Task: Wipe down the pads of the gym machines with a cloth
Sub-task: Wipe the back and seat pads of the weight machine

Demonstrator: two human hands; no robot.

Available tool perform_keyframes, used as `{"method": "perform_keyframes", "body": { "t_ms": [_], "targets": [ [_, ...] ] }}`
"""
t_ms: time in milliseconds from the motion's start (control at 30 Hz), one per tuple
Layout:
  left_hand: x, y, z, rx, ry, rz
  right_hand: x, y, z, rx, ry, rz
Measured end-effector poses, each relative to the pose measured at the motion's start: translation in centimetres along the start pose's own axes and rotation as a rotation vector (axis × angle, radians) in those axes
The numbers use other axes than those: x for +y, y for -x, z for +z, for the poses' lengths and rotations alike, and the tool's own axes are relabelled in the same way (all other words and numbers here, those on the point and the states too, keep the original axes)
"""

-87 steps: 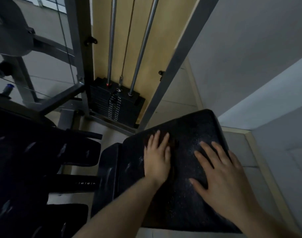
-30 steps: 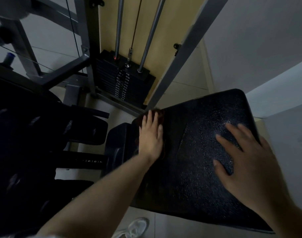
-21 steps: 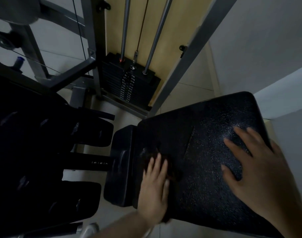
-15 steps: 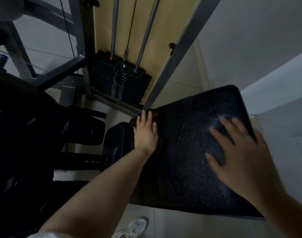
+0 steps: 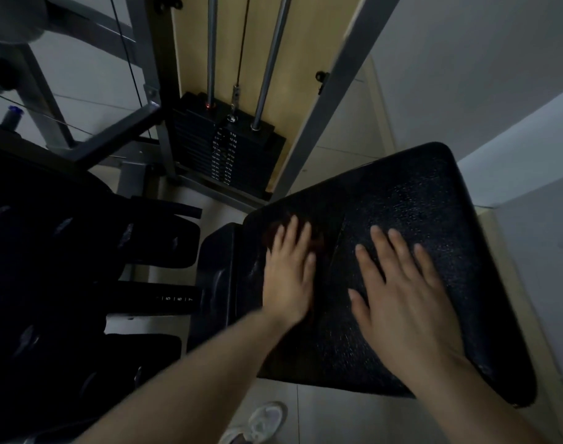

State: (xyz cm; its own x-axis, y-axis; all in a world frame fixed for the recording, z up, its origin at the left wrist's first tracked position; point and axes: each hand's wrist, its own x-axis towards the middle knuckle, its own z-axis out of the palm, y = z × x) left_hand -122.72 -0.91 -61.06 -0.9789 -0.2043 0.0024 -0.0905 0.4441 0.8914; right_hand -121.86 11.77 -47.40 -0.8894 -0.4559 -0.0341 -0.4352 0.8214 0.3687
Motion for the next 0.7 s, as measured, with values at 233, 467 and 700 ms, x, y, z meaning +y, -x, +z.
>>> {"method": "perform_keyframes", "body": {
  "t_ms": [233, 467, 700],
  "targets": [
    [-1.0, 0.8, 0.7, 0.165, 0.1, -0.019, -0.3, 0.4, -0.6, 0.013, -0.086, 0.029],
    [-2.1, 5.8, 0.7, 0.128, 0.116, 0.081, -1.6, 2.7, 0.4, 0.129, -0.168, 0.067],
    [-4.8, -3.8, 0.0, 0.188, 0.026, -0.121, -1.8, 2.4, 0.8, 0.181, -0.165, 0.065]
  ]
}}
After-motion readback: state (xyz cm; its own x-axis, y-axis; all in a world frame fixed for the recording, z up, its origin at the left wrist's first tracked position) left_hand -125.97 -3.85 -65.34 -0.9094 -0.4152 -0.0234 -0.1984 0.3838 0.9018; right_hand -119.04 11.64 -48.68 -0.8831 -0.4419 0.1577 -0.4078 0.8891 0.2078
